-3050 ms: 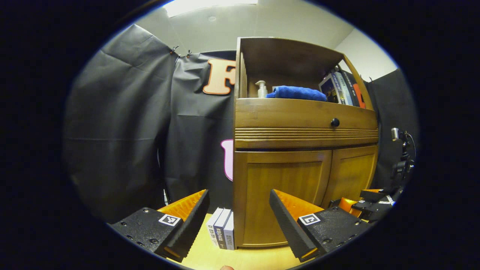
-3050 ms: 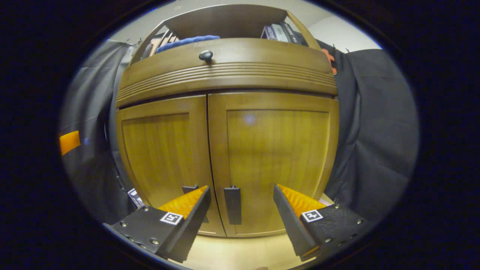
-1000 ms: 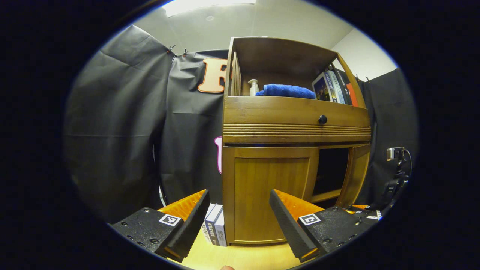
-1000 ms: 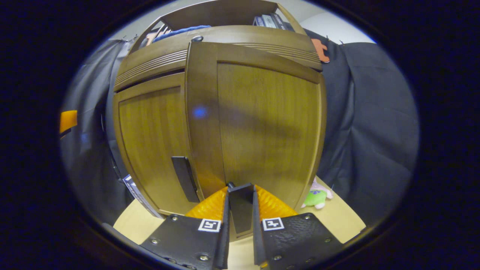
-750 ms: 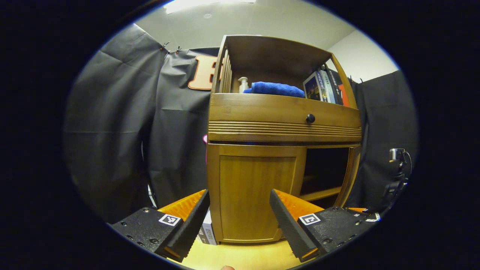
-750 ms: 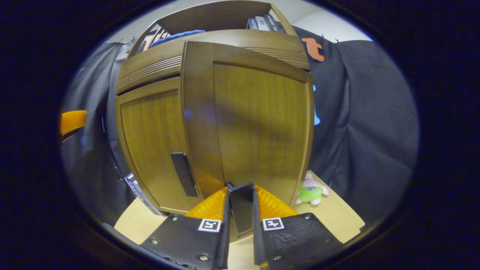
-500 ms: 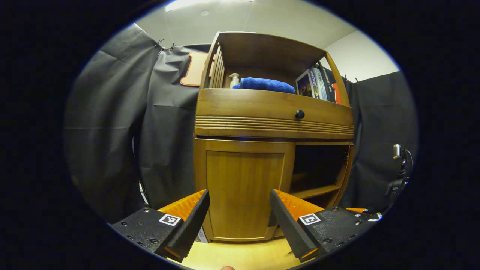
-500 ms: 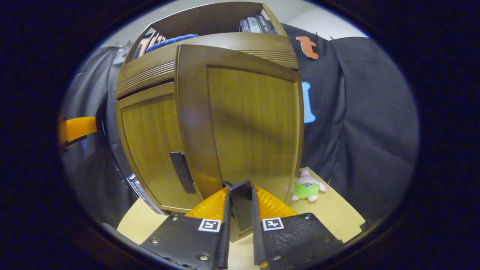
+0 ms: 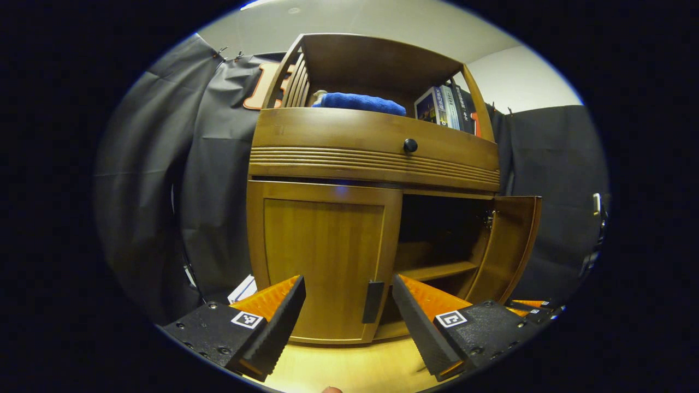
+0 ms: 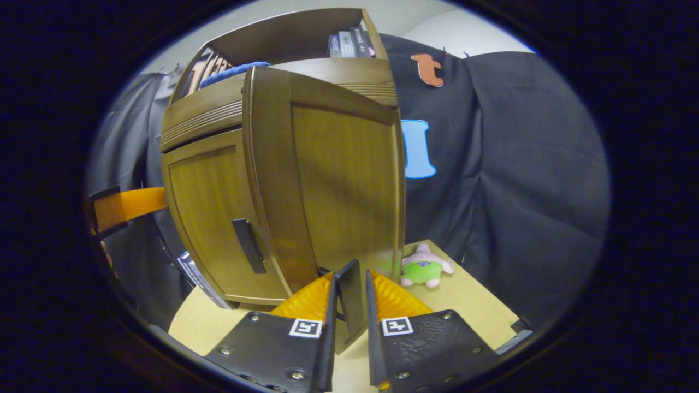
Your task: Open the right door of the double-door shoe cabinet with the right hand, and open the left door with the left hand.
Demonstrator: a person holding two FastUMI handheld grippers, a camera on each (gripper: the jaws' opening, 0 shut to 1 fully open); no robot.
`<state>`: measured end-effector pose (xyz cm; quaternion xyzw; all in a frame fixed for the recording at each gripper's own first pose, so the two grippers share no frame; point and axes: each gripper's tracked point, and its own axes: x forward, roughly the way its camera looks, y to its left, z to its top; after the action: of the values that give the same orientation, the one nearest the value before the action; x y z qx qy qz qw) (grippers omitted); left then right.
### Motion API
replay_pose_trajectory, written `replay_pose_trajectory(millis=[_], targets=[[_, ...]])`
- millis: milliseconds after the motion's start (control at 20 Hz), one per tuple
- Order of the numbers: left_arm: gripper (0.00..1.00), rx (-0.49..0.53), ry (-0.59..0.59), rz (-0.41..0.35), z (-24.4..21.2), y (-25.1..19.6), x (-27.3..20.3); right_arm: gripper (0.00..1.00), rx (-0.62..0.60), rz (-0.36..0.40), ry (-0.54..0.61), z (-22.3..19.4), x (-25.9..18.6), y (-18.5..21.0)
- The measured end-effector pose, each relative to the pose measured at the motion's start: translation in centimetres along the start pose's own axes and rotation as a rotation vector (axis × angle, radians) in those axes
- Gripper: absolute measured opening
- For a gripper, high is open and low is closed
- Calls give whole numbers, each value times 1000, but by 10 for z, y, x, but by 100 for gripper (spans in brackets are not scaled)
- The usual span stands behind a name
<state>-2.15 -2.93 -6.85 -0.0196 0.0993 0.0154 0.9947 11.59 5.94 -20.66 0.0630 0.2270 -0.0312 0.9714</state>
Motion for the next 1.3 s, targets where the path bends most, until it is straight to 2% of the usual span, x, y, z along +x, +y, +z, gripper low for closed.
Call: replay_pose_trajectory(millis=[150, 200, 250, 600, 650, 750, 950, 1300], targets=[[98, 3, 9, -11, -5, -11, 3, 26, 7, 2, 8, -1, 4, -1], [98, 5, 13, -14, -5, -15, 5, 22, 18, 0, 11, 1, 1, -2], [98, 6, 14, -18, -6, -17, 5, 13, 19, -2, 13, 1, -3, -2], [99, 5, 27, -37, -12, -36, 13, 13, -13, -49, 15, 0, -8, -44], [99, 7, 29, -39, -13, -38, 14, 19, -8, -54, 11, 3, -10, -50], [99, 12, 29, -42, -15, -41, 16, 15, -6, -73, 4, 4, -12, -62], [99, 27, 34, -38, -17, -40, 20, 15, 6, -80, -6, 9, -17, -79], [99, 50, 70, -32, -36, -41, 45, 15, -10, -192, -32, 16, -26, -123]])
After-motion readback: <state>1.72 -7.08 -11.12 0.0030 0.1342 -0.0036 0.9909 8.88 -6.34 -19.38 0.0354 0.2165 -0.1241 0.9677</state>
